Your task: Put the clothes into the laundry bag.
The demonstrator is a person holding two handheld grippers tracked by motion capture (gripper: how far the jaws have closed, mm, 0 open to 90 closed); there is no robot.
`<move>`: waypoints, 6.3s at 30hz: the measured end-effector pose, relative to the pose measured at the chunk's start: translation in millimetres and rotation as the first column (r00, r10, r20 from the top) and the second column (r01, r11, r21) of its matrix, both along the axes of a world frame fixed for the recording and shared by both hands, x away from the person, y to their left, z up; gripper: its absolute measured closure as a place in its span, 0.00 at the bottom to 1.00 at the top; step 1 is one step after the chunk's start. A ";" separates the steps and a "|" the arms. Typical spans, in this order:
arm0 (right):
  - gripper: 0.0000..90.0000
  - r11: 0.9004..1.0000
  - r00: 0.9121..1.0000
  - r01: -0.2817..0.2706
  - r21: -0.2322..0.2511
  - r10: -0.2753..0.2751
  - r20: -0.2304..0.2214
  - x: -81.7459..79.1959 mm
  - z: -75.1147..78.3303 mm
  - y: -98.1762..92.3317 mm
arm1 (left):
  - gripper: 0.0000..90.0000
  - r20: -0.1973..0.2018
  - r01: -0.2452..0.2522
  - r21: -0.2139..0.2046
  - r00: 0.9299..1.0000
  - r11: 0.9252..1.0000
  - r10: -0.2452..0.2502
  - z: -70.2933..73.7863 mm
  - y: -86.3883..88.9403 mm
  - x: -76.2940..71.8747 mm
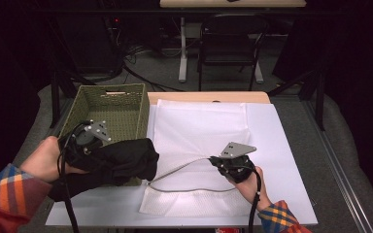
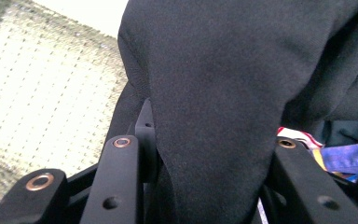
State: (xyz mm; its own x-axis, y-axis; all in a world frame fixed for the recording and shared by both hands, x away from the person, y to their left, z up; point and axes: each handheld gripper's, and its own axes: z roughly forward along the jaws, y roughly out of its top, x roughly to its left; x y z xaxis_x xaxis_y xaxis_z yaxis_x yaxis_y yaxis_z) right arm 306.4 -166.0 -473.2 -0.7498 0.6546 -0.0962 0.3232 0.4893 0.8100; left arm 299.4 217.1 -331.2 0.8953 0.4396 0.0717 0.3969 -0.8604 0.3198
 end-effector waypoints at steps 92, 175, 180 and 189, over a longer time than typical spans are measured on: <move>0.99 0.997 0.998 0.064 0.048 -0.065 0.013 -1.7 11.6 -4.7 | 0.68 -0.162 0.053 -0.163 0.984 0.985 -0.080 -107.2 -132.9 10.5; 0.99 0.997 0.998 0.058 0.053 -0.058 0.000 -11.7 12.9 0.8 | 0.71 -0.045 -0.019 -0.279 0.999 0.960 0.007 -182.6 -107.6 -16.9; 0.99 0.997 0.998 0.061 0.051 -0.061 0.002 -12.0 13.3 0.6 | 0.73 -0.061 -0.068 -0.314 0.997 0.947 0.052 -177.9 -105.8 -18.2; 0.99 0.995 0.998 0.069 0.070 -0.069 0.000 -10.5 16.6 -1.3 | 0.74 -0.095 -0.193 -0.381 0.981 0.904 0.169 -161.8 -109.8 -23.4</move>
State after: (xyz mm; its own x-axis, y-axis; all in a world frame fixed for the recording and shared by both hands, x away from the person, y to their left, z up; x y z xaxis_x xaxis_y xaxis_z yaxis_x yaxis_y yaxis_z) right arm 296.0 -167.3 -456.6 -0.7024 0.7100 -0.0500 0.3522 0.4078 0.8424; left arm 276.0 107.3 -493.0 0.7952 0.5769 -0.1869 0.5622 -0.5857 0.5839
